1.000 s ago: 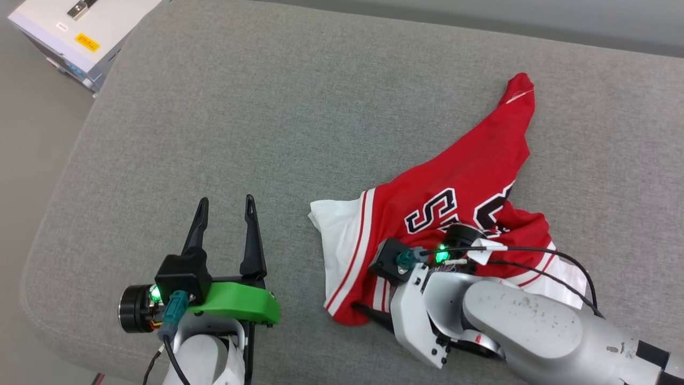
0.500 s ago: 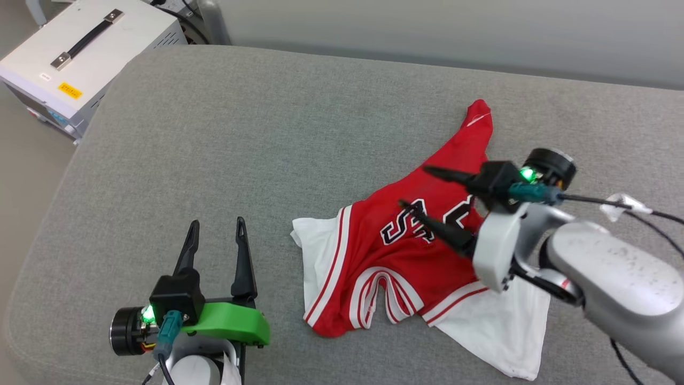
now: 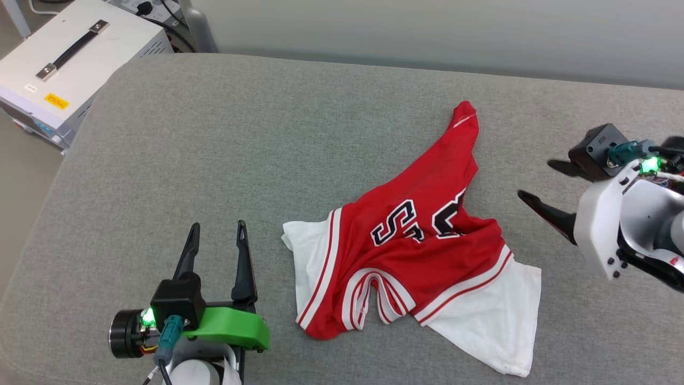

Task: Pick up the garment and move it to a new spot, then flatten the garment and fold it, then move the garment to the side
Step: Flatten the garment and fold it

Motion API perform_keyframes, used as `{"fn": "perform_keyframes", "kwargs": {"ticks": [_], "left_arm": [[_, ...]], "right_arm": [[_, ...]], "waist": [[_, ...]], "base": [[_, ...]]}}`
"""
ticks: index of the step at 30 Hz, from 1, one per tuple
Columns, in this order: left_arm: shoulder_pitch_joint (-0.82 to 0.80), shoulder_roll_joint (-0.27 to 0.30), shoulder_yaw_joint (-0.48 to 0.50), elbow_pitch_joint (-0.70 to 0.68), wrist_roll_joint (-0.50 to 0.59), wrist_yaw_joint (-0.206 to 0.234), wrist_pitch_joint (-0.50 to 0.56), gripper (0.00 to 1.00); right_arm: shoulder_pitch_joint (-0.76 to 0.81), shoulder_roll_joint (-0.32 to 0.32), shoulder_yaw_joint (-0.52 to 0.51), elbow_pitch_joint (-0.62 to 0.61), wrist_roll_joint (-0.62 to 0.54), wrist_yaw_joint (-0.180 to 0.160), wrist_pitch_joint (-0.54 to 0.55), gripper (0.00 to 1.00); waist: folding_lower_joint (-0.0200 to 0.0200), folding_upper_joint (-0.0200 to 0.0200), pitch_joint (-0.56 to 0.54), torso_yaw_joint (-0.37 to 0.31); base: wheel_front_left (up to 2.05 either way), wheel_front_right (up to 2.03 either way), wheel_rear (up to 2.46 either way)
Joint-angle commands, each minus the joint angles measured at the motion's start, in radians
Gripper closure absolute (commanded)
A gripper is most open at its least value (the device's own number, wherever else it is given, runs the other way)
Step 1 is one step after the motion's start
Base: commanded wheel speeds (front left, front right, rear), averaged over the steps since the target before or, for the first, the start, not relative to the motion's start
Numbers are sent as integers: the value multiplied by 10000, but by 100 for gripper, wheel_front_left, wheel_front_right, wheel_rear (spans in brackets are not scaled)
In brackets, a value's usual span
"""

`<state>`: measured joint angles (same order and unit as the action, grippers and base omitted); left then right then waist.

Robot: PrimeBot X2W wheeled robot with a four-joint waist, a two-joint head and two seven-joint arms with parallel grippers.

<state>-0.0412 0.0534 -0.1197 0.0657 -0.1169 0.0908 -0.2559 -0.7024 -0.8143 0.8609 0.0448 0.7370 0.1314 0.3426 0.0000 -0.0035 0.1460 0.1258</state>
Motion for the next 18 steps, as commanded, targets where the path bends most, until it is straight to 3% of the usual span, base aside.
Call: {"fn": "perform_keyframes", "kwargs": {"ticks": [1,4,8,18], "left_arm": [[31,-32,9,-23,-5,-34,-59,0],[-47,-32,-44,-28,-45,-12,-59,0],[-208,-32,-126,-33,-124,25,-59,0],[-578,-32,-308,-50,-255,142,-59,0]], "right_arm": [[251,-221,132,-56,408,-7,650,0],[432,-566,325,-180,1340,-7,2119,0],[521,-736,605,-129,1800,-7,3186,0],[1016,500,1217,1938,1912,-7,3072,0]], "waist": [[0,35,71,8],[0,35,212,51],[0,35,454,150],[0,35,1091,465]], "base": [[0,0,0],[0,0,0],[0,0,0],[0,0,0]]}}
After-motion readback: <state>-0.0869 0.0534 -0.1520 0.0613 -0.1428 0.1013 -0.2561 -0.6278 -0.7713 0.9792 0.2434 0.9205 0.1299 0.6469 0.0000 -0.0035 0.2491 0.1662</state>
